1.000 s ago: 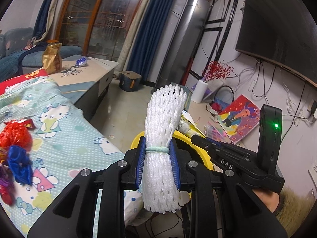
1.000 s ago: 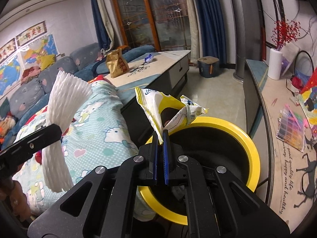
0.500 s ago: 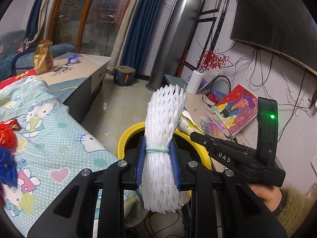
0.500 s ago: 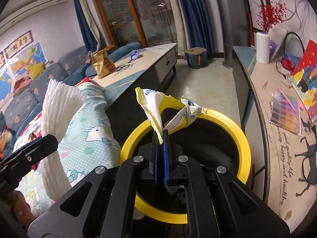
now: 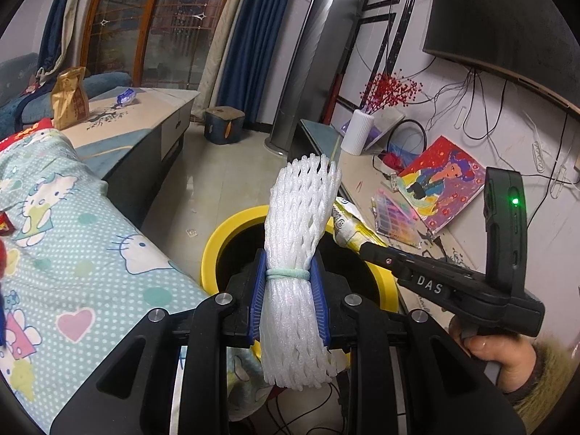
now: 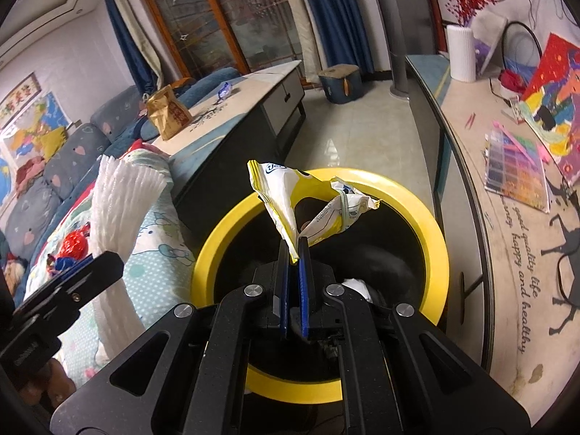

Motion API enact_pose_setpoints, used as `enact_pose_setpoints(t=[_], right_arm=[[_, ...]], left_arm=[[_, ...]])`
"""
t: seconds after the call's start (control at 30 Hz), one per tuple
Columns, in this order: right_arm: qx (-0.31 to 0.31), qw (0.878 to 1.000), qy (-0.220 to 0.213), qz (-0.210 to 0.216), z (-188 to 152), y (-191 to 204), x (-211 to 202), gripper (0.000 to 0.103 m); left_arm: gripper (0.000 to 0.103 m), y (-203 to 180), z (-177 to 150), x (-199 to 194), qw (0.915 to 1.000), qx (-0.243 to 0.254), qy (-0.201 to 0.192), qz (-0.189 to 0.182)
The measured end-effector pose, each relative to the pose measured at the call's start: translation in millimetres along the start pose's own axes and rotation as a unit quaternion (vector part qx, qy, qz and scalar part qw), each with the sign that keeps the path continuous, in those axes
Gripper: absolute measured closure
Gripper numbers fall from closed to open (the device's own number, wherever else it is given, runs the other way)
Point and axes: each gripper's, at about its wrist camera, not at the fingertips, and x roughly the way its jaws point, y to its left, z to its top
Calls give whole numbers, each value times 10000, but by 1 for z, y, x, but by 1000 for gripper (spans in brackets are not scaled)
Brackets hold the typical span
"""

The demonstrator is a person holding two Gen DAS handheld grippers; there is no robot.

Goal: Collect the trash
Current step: 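Open both tools to drop the net and wrapper into the yellow bin, then move both tools back toward the remaining trash on the bed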

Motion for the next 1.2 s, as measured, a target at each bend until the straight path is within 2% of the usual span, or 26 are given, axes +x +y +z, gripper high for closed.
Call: enact_pose_setpoints(t=[0.17, 0.27, 0.3, 0.33, 0.37, 0.43, 0.5, 0.67, 1.2], right_arm=[[23, 9999, 65, -156, -2, -4, 3, 100], [78, 9997, 128, -185, -2, -8, 4, 97], [89, 9996, 153, -222, -1, -9, 4, 95], [130, 9995, 171, -230, -1, -10, 4, 78], [209, 9994, 196, -200, -1, -11, 4, 61], [373, 9991, 117, -150, -1, -14, 1, 54], [342, 9991, 96, -220, -1, -12, 0, 44], [230, 9991, -48, -345, -1, -5, -3, 35], [-419, 9977, -503, -157, 1, 42, -26, 26]], left_arm=[[80, -1, 0, 16, 9999, 25, 109, -20], [75, -1, 5, 22, 10000, 1, 93, -8], [56, -1, 6, 23, 10000, -29, 82, 19], [29, 2, 9, 23, 9999, -108, 53, 45], [21, 4, 12, 20, 9998, -204, -32, 25], [16, 7, 13, 14, 9995, -275, -145, -89], [8, 9, 13, 7, 9994, -265, -209, 27], [7, 17, 8, -11, 9984, -325, -335, 310], [7, 44, 2, -71, 9911, -543, -794, 924]])
